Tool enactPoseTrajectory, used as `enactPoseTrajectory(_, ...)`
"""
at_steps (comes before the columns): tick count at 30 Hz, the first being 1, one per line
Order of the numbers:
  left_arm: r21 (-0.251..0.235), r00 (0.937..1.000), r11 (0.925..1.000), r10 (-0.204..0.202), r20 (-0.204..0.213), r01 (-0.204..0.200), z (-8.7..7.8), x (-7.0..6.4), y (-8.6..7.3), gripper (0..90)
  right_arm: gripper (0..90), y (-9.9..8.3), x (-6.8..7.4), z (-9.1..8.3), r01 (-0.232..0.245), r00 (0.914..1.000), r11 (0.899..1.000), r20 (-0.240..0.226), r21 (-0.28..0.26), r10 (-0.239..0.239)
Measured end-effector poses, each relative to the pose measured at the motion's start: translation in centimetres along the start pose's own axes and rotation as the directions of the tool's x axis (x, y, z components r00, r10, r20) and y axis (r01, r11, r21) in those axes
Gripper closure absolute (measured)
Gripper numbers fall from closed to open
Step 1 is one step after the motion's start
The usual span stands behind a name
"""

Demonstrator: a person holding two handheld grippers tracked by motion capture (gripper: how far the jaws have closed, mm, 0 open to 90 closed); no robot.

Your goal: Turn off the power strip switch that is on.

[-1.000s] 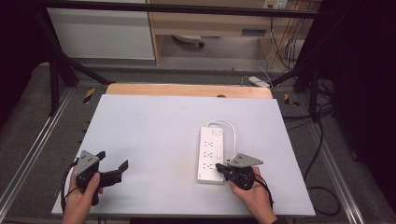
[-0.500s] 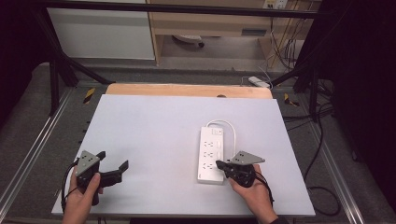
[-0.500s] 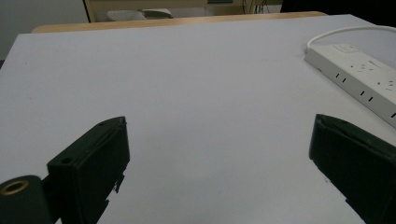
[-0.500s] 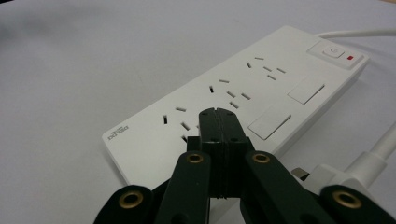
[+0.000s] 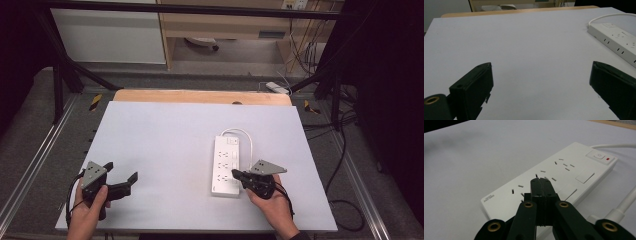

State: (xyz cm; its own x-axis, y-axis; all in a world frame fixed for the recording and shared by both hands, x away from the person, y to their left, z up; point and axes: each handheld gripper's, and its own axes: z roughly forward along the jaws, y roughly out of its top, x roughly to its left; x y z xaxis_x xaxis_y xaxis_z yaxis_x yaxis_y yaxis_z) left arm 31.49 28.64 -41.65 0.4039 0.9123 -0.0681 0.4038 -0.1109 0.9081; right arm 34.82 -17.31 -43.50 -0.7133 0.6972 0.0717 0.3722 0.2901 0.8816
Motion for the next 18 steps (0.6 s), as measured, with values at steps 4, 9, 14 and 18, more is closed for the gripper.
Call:
enactPoseTrajectory(4,0.0,1.0,1.0,-0.003,0.0,0.003,0.01,-0.01,-0.01,5.4,90.0,0.05,-0.18,-0.13,-0.008,1.0,1.0,0.002,-0.006,0.008)
enactPoseTrajectory(9,-0.001,1.0,1.0,0.001,0.0,-0.001,0.02,-0.02,-0.02,5.4,90.0,0.3,-0.53,-0.31,-0.025,0.9996,0.999,0.007,-0.028,0.026)
enactPoseTrajectory(14,0.0,1.0,1.0,-0.001,0.0,0.001,0.03,-0.03,-0.03,5.4,90.0,0.52,-0.76,-0.39,-0.028,0.9996,0.999,0.007,-0.041,0.028)
enactPoseTrajectory(18,-0.001,1.0,1.0,-0.001,0.002,0.001,0.04,-0.05,-0.05,5.4,89.3,0.61,-0.97,-0.58,-0.035,0.9993,0.998,0.013,-0.05,0.035)
